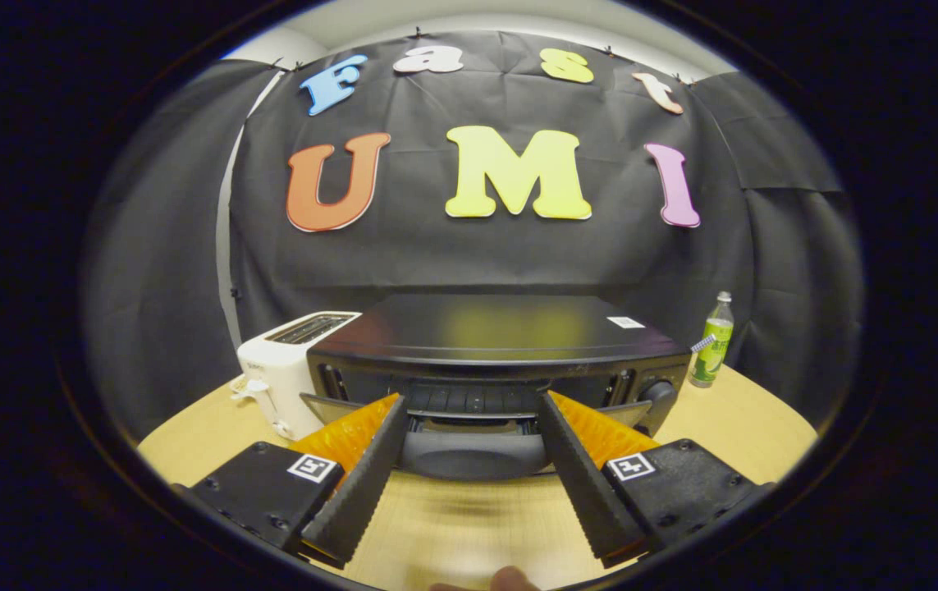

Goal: Open the toaster oven, put the food inside, and close the toaster oven door.

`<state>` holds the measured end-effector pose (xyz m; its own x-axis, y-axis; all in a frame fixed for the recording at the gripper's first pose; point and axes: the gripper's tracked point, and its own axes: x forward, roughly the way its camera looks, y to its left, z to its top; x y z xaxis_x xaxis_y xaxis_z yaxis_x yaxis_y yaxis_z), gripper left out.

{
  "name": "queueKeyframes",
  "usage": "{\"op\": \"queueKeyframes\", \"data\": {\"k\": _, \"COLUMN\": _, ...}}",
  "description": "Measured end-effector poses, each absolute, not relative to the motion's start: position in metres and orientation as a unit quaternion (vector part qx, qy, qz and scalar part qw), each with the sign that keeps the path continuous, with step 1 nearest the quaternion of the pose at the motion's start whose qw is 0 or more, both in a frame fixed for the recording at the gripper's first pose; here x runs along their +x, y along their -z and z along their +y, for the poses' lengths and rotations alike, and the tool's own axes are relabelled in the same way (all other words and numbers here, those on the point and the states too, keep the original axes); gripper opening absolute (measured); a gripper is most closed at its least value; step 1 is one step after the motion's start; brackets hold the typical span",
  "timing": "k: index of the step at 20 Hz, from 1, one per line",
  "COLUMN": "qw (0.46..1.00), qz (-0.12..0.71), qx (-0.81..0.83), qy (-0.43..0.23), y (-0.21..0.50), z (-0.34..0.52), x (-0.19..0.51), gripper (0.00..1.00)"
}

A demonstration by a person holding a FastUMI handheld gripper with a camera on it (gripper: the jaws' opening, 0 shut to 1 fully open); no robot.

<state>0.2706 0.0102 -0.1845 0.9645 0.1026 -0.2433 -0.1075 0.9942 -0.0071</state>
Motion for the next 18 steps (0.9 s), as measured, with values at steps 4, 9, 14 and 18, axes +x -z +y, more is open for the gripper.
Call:
{"op": "queueKeyframes", "data": {"k": 4, "qw": 0.989, "qz": 0.141, "qx": -0.019, "qy": -0.047, "y": 0.206, "z": 0.007, "x": 0.237, "gripper": 1.0}}
{"op": "queueKeyframes", "data": {"k": 9, "qw": 0.981, "qz": 0.186, "qx": -0.019, "qy": -0.05, "y": 0.232, "z": 0.004, "x": 0.209, "gripper": 1.0}}
{"op": "queueKeyframes", "data": {"k": 14, "qw": 0.969, "qz": 0.237, "qx": 0.003, "qy": -0.061, "y": 0.26, "z": 0.002, "x": 0.189, "gripper": 1.0}}
{"op": "queueKeyframes", "data": {"k": 18, "qw": 0.959, "qz": 0.274, "qx": 0.033, "qy": -0.068, "y": 0.278, "z": 0.002, "x": 0.18, "gripper": 1.0}}
